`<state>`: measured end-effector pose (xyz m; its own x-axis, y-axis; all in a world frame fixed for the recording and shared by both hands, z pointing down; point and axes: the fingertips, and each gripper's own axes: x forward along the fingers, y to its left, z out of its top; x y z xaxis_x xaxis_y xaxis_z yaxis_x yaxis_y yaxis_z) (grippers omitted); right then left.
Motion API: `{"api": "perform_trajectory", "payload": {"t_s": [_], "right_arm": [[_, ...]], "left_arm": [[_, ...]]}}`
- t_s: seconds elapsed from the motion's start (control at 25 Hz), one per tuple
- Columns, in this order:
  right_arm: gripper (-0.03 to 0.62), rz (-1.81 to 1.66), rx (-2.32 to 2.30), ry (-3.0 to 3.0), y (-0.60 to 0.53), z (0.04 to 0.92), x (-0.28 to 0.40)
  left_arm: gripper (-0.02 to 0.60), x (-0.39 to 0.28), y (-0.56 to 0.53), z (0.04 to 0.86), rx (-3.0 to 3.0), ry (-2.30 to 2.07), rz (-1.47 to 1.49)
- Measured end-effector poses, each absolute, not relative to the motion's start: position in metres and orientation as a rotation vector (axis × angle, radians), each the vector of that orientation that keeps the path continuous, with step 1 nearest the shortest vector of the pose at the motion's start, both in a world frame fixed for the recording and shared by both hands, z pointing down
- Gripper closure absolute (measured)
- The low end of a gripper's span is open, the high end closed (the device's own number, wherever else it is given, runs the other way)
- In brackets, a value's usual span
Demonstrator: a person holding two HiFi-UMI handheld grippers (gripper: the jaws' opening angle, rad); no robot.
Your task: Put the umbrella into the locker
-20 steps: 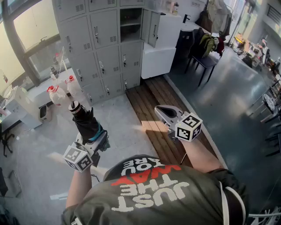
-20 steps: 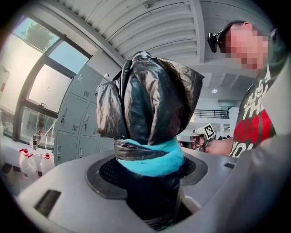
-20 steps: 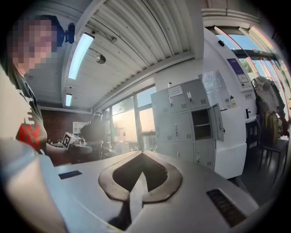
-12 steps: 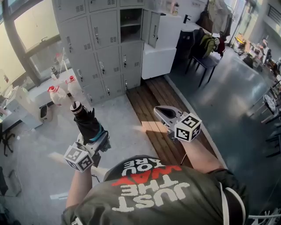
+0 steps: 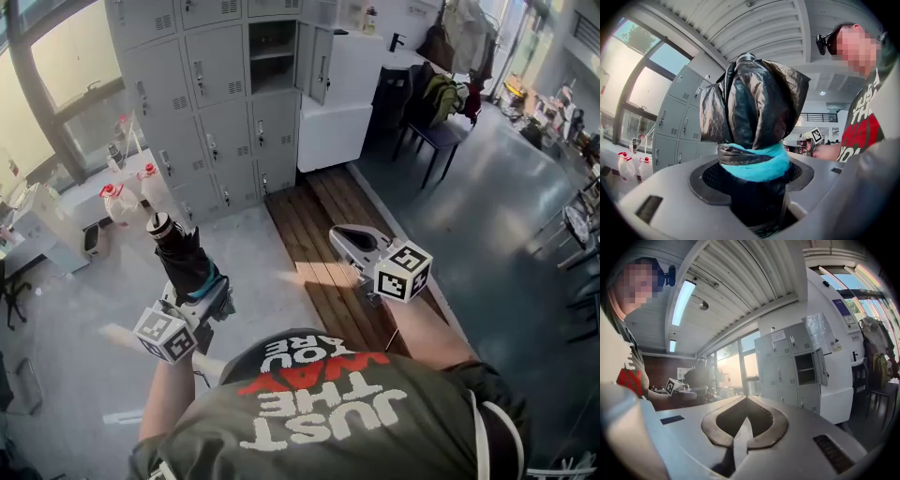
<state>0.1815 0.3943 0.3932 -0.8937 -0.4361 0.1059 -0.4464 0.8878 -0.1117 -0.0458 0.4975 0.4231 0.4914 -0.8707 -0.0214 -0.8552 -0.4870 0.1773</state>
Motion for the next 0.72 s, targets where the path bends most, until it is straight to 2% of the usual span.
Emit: {"api": "perform_trajectory", "payload": {"t_s": [0.44, 0.72], "right_arm": [[0.562, 0.209, 0.662, -2.98, 0.366, 0.399, 0.263], [0.562, 0.264, 0.639, -2.981, 0.338, 0.415, 0.263]], "left_arm": [[0.281, 0.037, 0.467, 0.426, 2.567, -1.483, -0.216], [0.281, 0.04, 0.442, 0.429, 2.557, -1.48, -0.199]]}}
